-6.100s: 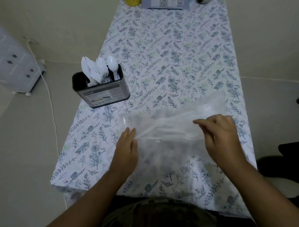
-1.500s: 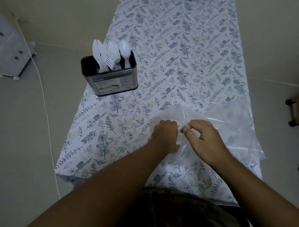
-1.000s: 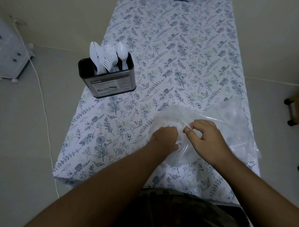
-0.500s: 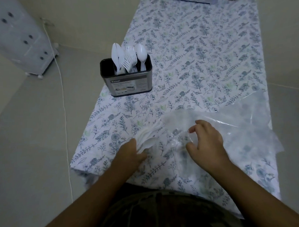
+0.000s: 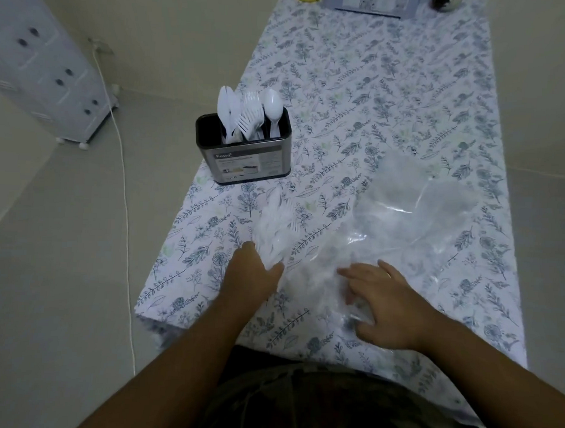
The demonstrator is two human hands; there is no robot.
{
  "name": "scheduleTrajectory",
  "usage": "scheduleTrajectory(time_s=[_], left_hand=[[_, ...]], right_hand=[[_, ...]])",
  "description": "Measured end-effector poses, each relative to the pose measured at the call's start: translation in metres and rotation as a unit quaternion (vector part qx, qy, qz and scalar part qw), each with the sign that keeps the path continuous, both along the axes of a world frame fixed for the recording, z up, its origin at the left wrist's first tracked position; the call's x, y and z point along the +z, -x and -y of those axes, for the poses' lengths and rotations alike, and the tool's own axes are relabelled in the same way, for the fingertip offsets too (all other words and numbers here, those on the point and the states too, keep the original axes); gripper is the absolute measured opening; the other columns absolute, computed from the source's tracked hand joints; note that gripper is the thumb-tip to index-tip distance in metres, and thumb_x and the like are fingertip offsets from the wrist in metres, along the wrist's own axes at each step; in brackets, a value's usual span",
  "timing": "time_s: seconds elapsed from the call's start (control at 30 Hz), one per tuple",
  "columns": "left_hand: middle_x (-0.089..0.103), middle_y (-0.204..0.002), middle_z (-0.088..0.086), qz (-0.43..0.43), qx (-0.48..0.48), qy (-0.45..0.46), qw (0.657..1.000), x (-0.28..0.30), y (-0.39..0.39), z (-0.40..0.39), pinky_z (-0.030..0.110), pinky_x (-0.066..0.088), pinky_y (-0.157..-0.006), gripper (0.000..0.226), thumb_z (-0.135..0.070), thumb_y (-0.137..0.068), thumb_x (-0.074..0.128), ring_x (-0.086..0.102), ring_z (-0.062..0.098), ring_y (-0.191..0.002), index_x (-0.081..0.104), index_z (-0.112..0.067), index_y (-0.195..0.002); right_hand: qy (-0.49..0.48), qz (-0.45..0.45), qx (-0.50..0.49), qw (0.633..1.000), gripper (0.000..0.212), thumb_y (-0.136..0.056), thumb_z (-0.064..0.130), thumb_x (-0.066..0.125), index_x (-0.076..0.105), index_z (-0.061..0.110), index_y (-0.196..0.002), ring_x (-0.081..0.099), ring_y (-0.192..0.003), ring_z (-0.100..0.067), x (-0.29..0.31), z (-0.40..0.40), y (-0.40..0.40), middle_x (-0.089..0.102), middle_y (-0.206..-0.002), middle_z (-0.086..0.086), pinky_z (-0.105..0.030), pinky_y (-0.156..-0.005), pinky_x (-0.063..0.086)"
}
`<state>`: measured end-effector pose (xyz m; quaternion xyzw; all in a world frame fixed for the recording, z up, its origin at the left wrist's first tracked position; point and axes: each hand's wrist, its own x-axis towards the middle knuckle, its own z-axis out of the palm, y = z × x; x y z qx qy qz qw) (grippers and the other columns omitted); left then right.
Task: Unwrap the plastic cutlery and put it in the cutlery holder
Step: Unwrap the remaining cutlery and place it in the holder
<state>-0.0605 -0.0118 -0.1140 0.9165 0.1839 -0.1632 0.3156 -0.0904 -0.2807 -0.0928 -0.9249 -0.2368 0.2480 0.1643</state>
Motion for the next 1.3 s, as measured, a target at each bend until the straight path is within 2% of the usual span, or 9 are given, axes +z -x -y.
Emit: scheduleTrajectory(time_s=[0.17,0.3,0.4,0.5,0.7,0.97,1.1,1.2,1.3], left_hand=[[0.051,-0.12,0.012,0.009,-0.027,-0.061,0.998,0.001,0.009,0.0,0.042,0.047,-0.09,0.073,-0.052,-0.079,0.067,0.048,0.03,-0.116,0.044,-0.007,-0.132],[0.05,-0.124,0.013,0.018,-0.054,-0.114,0.992,0.005,0.012,0.003,0.045,0.048,-0.092,0.069,-0.053,-0.083,0.06,0.046,0.029,-0.116,0.043,-0.009,-0.133],[0.048,-0.127,0.011,0.061,-0.08,-0.131,0.986,0.008,0.013,0.008,0.042,0.044,-0.097,0.064,-0.047,-0.086,0.059,0.044,0.027,-0.117,0.044,-0.011,-0.136],[0.05,-0.129,0.004,0.147,-0.141,-0.043,0.978,0.013,0.001,0.026,0.039,0.041,-0.103,0.048,-0.034,-0.091,0.058,0.042,0.019,-0.12,0.05,-0.015,-0.134],[0.038,-0.157,0.003,0.205,-0.4,0.03,0.893,0.009,-0.063,0.095,0.044,0.032,-0.117,0.048,-0.017,-0.099,0.047,0.032,0.022,-0.144,0.045,-0.021,-0.147],[0.001,-0.167,0.007,0.082,-0.444,-0.16,0.878,-0.026,-0.101,0.103,0.048,0.008,-0.124,0.062,-0.034,-0.105,0.026,0.004,0.024,-0.154,0.001,-0.013,-0.159],[-0.003,-0.168,0.003,0.059,-0.487,-0.234,0.839,-0.031,-0.112,0.092,0.049,-0.002,-0.123,0.064,-0.034,-0.105,0.026,0.0,0.019,-0.154,-0.003,-0.015,-0.159],[0.018,-0.165,0.004,0.07,-0.432,-0.104,0.893,-0.015,-0.113,0.094,0.046,0.009,-0.124,0.059,-0.024,-0.102,0.039,0.015,0.022,-0.152,0.02,-0.016,-0.157],[0.053,-0.14,0.003,0.159,-0.241,0.048,0.956,0.011,-0.094,0.071,0.042,0.037,-0.112,0.043,-0.017,-0.094,0.052,0.045,0.021,-0.132,0.052,-0.021,-0.137]], right_hand=[[-0.099,0.142,-0.155,0.973,0.027,-0.089,0.058,0.053,0.066,0.035,-0.097,0.05,-0.11,-0.012,0.013,0.0,0.004,0.062,-0.103,0.018,-0.033,-0.096,0.029],[-0.043,0.193,-0.291,0.936,0.039,-0.087,0.044,0.069,0.065,0.028,-0.122,0.043,-0.127,-0.028,0.0,-0.015,-0.004,0.054,-0.131,-0.003,-0.045,-0.102,0.033],[0.064,0.075,-0.228,0.969,0.073,-0.083,0.051,0.074,0.044,0.032,-0.147,0.021,-0.15,-0.032,-0.014,-0.022,-0.013,0.021,-0.166,-0.008,-0.056,-0.119,0.018],[0.085,0.018,-0.183,0.979,0.084,-0.086,0.05,0.071,0.028,0.031,-0.156,0.007,-0.156,-0.03,-0.024,-0.024,-0.017,0.002,-0.171,-0.006,-0.055,-0.123,0.014],[0.038,0.087,-0.13,0.987,0.104,-0.074,0.034,0.085,0.024,0.023,-0.157,0.025,-0.151,-0.043,-0.044,-0.016,0.006,0.018,-0.168,-0.016,-0.062,-0.111,0.037],[0.037,0.09,-0.091,0.991,0.062,-0.098,0.041,0.041,0.03,0.024,-0.158,0.029,-0.151,-0.034,-0.062,-0.002,0.046,0.025,-0.167,-0.008,-0.062,-0.114,0.035],[0.029,0.071,-0.099,0.992,0.062,-0.094,0.044,0.05,0.041,0.028,-0.153,0.033,-0.15,-0.029,-0.052,0.006,0.046,0.035,-0.164,-0.005,-0.053,-0.117,0.029],[0.037,0.066,-0.139,0.987,0.055,-0.08,0.039,0.062,0.06,0.029,-0.134,0.052,-0.132,-0.03,-0.037,-0.006,0.029,0.057,-0.143,-0.003,-0.048,-0.104,0.042],[0.031,0.081,-0.151,0.985,0.052,-0.08,0.036,0.068,0.062,0.028,-0.131,0.053,-0.129,-0.033,-0.03,-0.017,0.009,0.058,-0.138,-0.005,-0.049,-0.103,0.041]])
